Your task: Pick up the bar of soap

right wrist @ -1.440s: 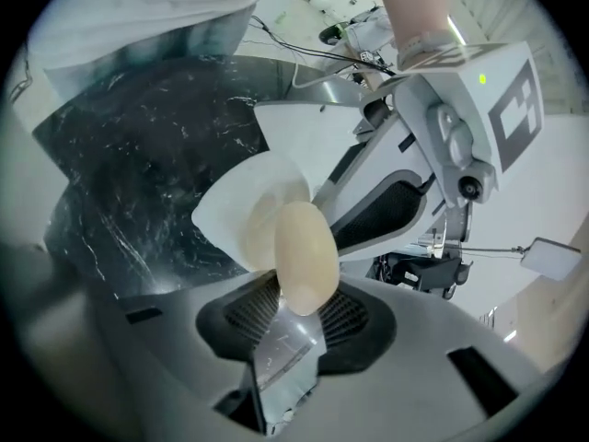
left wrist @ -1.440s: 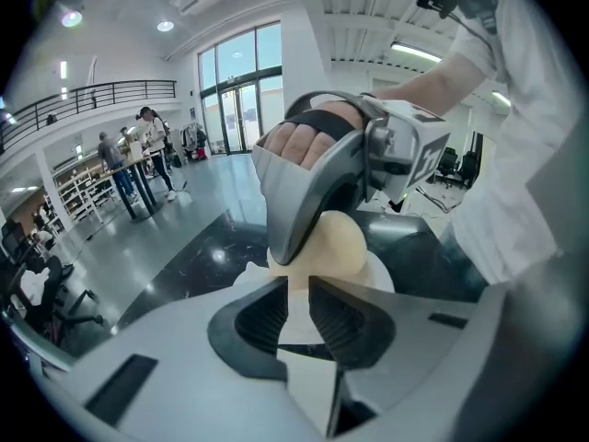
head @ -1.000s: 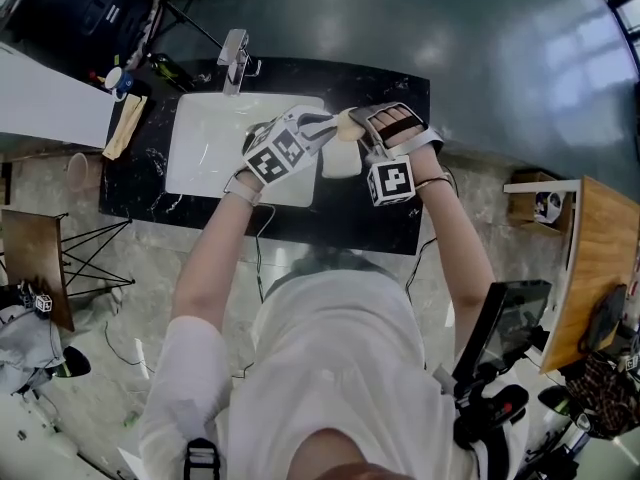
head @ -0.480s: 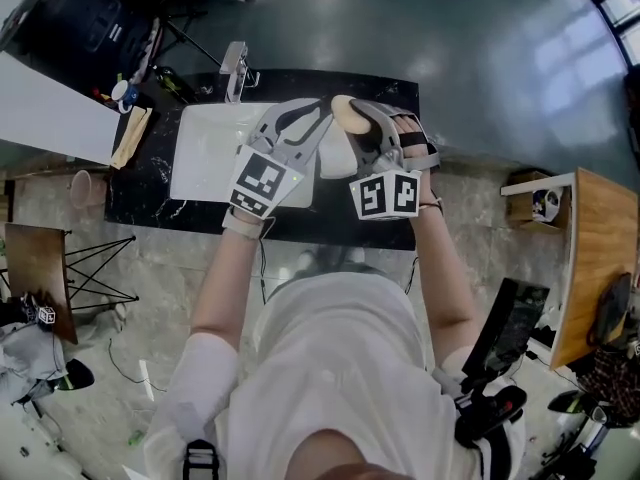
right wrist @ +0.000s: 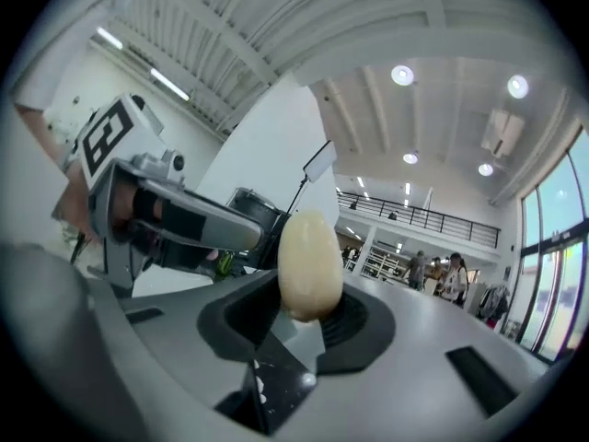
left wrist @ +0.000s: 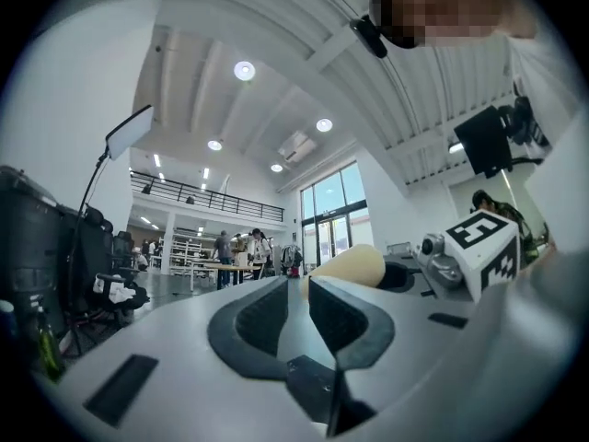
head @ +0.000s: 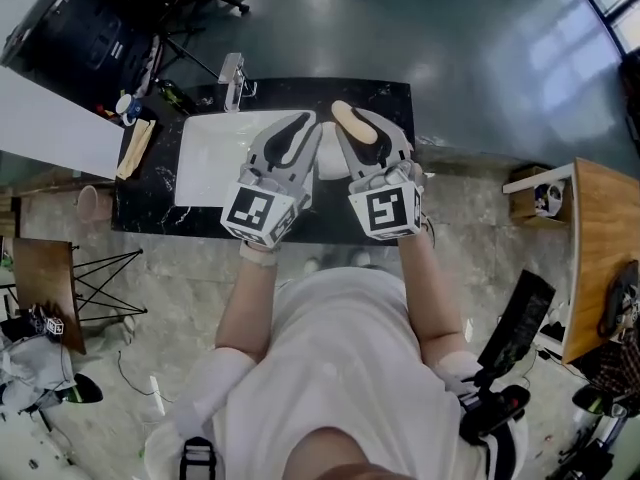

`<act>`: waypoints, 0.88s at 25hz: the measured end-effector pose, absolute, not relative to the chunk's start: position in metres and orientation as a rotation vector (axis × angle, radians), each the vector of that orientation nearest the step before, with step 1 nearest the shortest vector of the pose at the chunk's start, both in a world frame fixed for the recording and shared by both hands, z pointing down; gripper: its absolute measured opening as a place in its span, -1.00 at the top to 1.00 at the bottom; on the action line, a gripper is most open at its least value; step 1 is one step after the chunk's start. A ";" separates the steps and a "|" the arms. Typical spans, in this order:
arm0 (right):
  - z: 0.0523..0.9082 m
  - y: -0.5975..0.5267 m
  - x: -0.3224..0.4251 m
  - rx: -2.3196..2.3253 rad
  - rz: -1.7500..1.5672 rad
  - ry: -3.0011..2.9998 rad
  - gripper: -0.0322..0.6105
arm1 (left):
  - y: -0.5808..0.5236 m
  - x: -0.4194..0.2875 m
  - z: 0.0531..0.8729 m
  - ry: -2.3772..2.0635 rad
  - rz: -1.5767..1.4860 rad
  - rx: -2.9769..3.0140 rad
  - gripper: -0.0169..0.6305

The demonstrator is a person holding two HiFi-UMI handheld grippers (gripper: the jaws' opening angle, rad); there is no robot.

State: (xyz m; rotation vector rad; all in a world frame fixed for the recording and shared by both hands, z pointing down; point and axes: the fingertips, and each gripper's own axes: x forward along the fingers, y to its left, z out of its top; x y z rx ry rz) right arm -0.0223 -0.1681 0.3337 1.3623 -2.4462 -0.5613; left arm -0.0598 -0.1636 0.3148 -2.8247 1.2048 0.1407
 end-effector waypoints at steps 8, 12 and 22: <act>0.336 -0.172 0.007 1.567 -0.227 -2.626 0.52 | -0.166 -0.074 0.319 1.286 0.213 -2.850 0.72; 0.336 -0.171 0.011 1.588 -0.220 -2.619 0.52 | -0.165 -0.071 0.322 1.275 0.208 -2.870 0.72; 0.338 -0.159 0.024 1.628 -0.203 -2.578 0.52 | -0.158 -0.043 0.331 1.198 0.196 -2.954 0.72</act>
